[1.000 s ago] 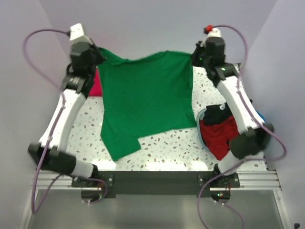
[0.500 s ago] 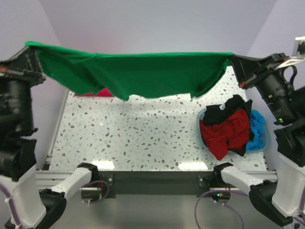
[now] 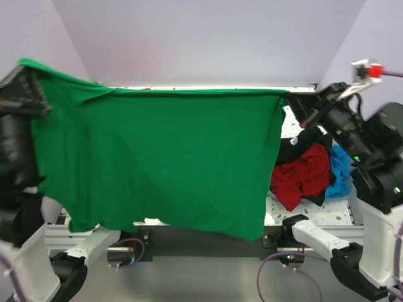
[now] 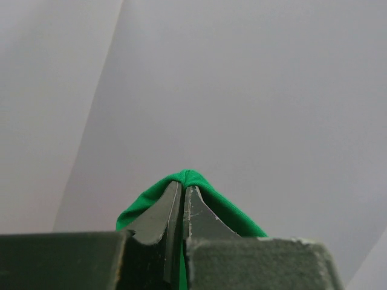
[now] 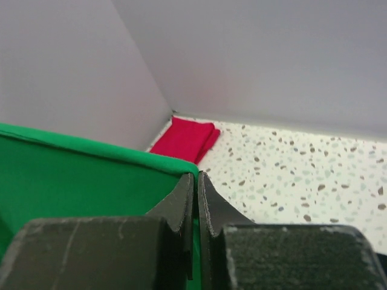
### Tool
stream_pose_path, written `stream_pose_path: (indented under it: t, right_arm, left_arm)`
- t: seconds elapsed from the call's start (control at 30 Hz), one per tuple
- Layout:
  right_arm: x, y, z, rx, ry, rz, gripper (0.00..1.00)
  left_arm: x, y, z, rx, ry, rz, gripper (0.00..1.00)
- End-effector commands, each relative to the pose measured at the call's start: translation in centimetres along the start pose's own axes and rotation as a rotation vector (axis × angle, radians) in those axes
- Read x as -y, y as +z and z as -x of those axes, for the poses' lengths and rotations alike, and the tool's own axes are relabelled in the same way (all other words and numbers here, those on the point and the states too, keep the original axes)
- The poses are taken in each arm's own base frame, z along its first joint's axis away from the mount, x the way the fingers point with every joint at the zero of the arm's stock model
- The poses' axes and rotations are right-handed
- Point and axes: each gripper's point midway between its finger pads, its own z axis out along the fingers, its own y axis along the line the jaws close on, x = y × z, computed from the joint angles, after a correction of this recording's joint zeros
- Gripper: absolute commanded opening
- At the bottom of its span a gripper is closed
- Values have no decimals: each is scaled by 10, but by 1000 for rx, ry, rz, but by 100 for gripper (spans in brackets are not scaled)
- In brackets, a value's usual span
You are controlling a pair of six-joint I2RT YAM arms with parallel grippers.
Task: Fold and stack the t-shirts
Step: Flatten the tshirt out
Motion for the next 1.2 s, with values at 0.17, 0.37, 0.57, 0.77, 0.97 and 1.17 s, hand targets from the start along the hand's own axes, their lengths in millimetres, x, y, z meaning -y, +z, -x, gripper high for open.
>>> stream_pose_path:
  t: [0.17,0.37,0.57,0.77,0.97,1.17]
  right_arm:
    - [96,139,-116,-234,66,-189,0]
    - [188,233,-243,-461,31,-345,0]
    - [245,295,-324,-612,-26,-388,0]
    - [289,321,-365,-660,-98,-462,0]
    - [310,320,-365,-655,-84,-487,0]
    - [303,315,-350,-638,-94,-442,0]
  left_arm:
    - [-81,102,-286,-411,323,294,0]
    - [-122,107,-490,-690,351,235,0]
    - [-166,95,-644,-912,380,259,0]
    - [-175,94,-691,-957,351,261,0]
    - [-179,96,-683,-928,344,306,0]
    - [-171,91,-640,-853,316,308,0]
